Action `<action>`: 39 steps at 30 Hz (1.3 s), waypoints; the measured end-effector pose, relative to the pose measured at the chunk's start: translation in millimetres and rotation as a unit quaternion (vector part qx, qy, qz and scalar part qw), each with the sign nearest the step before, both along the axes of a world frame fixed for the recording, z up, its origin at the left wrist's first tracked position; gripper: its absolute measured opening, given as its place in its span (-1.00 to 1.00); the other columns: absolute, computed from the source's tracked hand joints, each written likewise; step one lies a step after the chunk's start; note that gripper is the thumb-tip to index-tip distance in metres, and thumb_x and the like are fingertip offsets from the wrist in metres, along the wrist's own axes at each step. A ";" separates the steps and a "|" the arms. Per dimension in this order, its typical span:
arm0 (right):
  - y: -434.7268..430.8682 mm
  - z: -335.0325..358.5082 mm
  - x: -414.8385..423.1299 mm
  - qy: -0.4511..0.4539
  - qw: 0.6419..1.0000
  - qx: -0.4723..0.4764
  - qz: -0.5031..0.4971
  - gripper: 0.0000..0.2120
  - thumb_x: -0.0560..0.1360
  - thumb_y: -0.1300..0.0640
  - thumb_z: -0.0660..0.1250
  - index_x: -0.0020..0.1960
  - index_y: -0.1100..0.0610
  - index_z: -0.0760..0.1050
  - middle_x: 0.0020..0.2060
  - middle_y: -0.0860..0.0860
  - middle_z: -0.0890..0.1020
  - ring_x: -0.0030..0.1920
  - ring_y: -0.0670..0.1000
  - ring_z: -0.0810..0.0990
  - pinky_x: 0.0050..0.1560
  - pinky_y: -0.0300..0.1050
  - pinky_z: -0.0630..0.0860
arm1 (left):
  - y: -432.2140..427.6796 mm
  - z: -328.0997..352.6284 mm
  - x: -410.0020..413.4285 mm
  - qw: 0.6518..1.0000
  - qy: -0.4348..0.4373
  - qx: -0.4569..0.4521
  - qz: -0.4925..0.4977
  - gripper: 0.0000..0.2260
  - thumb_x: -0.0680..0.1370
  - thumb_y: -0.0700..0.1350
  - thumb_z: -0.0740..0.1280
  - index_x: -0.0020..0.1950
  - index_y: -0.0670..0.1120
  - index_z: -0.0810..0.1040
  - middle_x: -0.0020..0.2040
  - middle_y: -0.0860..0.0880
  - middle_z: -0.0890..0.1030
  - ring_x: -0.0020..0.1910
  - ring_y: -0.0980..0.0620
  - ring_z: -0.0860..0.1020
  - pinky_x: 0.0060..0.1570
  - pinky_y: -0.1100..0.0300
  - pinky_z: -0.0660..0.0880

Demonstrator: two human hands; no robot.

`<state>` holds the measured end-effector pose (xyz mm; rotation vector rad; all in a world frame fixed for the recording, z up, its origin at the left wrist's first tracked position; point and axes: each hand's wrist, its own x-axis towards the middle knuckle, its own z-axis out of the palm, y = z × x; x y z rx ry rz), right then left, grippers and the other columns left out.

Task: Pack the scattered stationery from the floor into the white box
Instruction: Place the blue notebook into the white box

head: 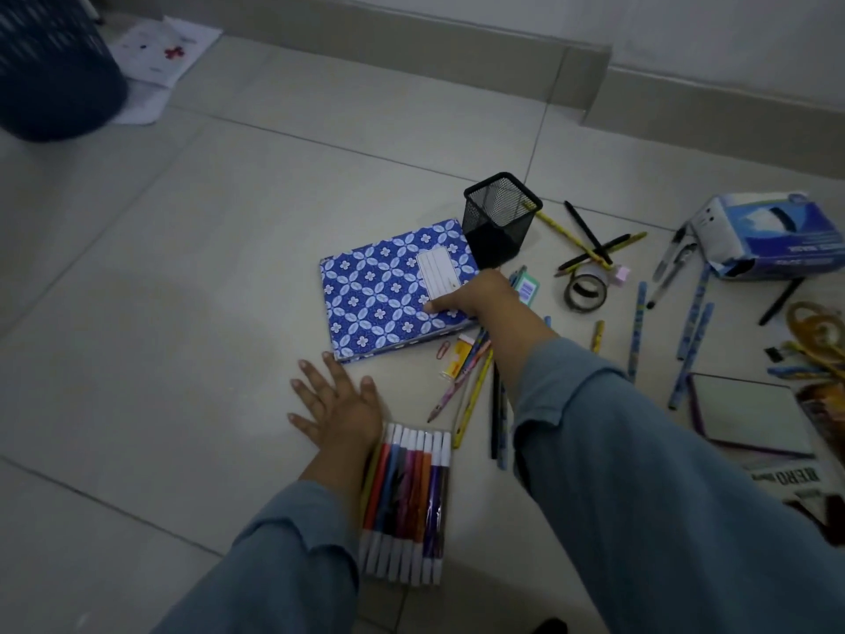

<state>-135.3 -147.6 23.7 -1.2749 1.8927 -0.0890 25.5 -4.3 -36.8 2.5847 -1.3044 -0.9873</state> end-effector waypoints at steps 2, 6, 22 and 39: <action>5.7 5.6 -3.4 -0.102 0.992 -0.041 -0.055 -0.19 0.22 0.01 0.60 0.32 0.30 0.36 0.31 0.16 0.49 0.29 0.16 0.47 0.28 0.01 0.46 | 0.8 2.9 2.2 1.000 0.015 -0.020 0.011 -0.45 0.62 0.09 -0.05 0.51 0.08 -0.29 0.51 -0.01 -0.39 0.51 -0.07 -0.35 0.42 -0.21 -0.28; 31.0 23.4 -18.1 -0.270 0.955 -0.061 -0.108 -0.48 0.37 0.27 0.49 0.28 0.31 0.43 0.25 0.23 0.54 0.21 0.21 0.54 0.27 0.13 0.47 | 0.2 27.9 5.2 0.977 0.100 -0.121 0.146 -0.58 0.65 0.01 -0.06 0.50 -0.04 0.19 0.55 -0.11 0.09 0.53 -0.11 0.05 0.48 -0.18 -0.03; 152.0 171.1 -285.9 -0.505 0.781 -0.116 -0.348 -0.94 0.51 0.30 0.30 -0.03 0.21 0.49 -0.40 0.03 0.69 -0.32 -0.03 0.63 -0.26 -0.18 0.63 | -8.5 207.3 -221.7 0.793 0.574 -0.177 0.107 -0.66 0.60 -0.25 0.18 0.36 -0.33 0.33 0.30 -0.33 0.46 -0.09 -0.11 0.55 0.03 -0.05 0.52; 380.0 151.6 -507.4 -0.470 0.412 -0.376 -0.685 -0.52 0.54 0.35 0.16 0.44 0.23 0.20 0.34 0.24 0.43 0.29 0.25 0.46 0.16 0.13 0.47 | 112.7 229.5 -552.4 0.820 0.432 -0.035 -0.375 -0.66 0.61 -0.11 0.16 0.36 -0.21 0.34 0.36 -0.23 0.43 0.12 -0.08 0.48 0.01 0.15 0.47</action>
